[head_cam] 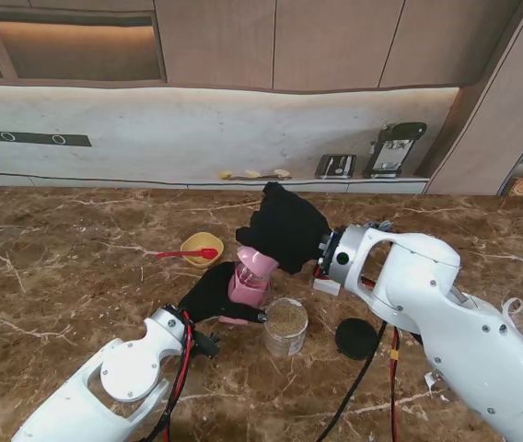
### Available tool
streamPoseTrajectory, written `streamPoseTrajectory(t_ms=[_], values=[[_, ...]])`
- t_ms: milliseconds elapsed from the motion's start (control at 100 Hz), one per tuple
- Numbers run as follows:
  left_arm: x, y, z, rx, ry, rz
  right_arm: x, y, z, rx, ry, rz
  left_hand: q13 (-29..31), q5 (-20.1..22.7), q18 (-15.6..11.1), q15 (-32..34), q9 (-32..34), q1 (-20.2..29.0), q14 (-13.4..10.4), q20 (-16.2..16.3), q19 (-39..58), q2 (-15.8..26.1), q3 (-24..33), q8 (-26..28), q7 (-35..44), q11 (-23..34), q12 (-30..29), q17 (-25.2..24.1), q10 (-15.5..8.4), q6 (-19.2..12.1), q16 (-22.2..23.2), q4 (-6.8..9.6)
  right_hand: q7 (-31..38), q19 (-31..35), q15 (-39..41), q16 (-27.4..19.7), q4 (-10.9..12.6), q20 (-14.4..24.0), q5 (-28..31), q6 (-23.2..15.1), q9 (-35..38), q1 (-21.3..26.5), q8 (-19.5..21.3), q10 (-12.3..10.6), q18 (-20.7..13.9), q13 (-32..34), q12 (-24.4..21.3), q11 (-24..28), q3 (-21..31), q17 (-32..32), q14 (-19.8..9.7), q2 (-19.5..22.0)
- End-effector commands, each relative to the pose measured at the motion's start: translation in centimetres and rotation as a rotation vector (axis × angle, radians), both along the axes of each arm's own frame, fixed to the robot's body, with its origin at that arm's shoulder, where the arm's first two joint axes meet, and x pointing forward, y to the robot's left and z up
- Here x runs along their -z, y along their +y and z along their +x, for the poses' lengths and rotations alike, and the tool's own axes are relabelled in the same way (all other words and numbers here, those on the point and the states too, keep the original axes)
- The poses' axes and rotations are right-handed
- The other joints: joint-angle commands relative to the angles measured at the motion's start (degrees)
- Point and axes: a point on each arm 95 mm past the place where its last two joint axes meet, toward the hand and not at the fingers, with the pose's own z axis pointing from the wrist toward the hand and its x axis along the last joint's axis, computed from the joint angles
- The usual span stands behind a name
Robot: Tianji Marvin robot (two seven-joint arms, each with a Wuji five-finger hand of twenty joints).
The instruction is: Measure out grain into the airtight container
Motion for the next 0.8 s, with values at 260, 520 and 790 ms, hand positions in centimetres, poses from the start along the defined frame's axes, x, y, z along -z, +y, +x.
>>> streamPoseTrajectory(t_ms=[260, 520, 790], values=[[-1.8, -1.4, -0.1, 0.034, -0.042, -0.033, 1.6, -0.2, 0.6, -0.033, 0.083, -0.028, 4.7, 12.5, -3.1, 11.1, 3.8, 14.2, -3.3, 0.9, 2.3, 34.1, 12.5, 1.2, 22.0, 5.7, 2.2, 0.4, -4.9, -15.4, 3.6, -1.32, -0.3, 2.1, 5.2, 2.7, -2.0, 1.7, 7.3, -10.2, 8.7, 8.4, -1.6, -7.5, -3.8, 3.4, 5.1, 15.2, 18.4, -0.1, -10.4, 13.9], [-1.8, -1.3, -0.1, 0.033, -0.043, -0.033, 2.1, -0.4, 0.6, -0.001, 0.023, -0.033, 4.6, 12.3, -3.2, 11.0, 3.6, 14.3, -3.3, 0.9, 2.3, 34.2, 12.5, 1.2, 22.0, 5.7, 2.2, 0.3, -4.8, -15.2, 3.6, -1.37, -0.6, 2.1, 5.2, 2.8, -2.0, 1.8, 7.5, -11.0, 8.8, 8.5, -2.5, -7.4, -3.8, 3.4, 5.3, 15.1, 18.0, -0.1, -10.3, 13.8], [-1.8, -1.3, -0.1, 0.032, -0.043, -0.033, 2.5, -0.5, 1.0, -0.02, 0.032, -0.026, 4.6, 12.4, -3.1, 11.1, 3.8, 14.2, -3.1, 0.9, 2.2, 34.1, 12.5, 1.1, 21.9, 5.7, 2.2, 0.3, -4.8, -15.1, 3.6, -1.38, -0.6, 1.8, 5.2, 3.1, -1.8, 1.8, 8.1, -11.3, 9.0, 8.5, -3.5, -7.3, -3.8, 3.2, 5.4, 15.1, 18.1, -0.3, -10.3, 13.1]])
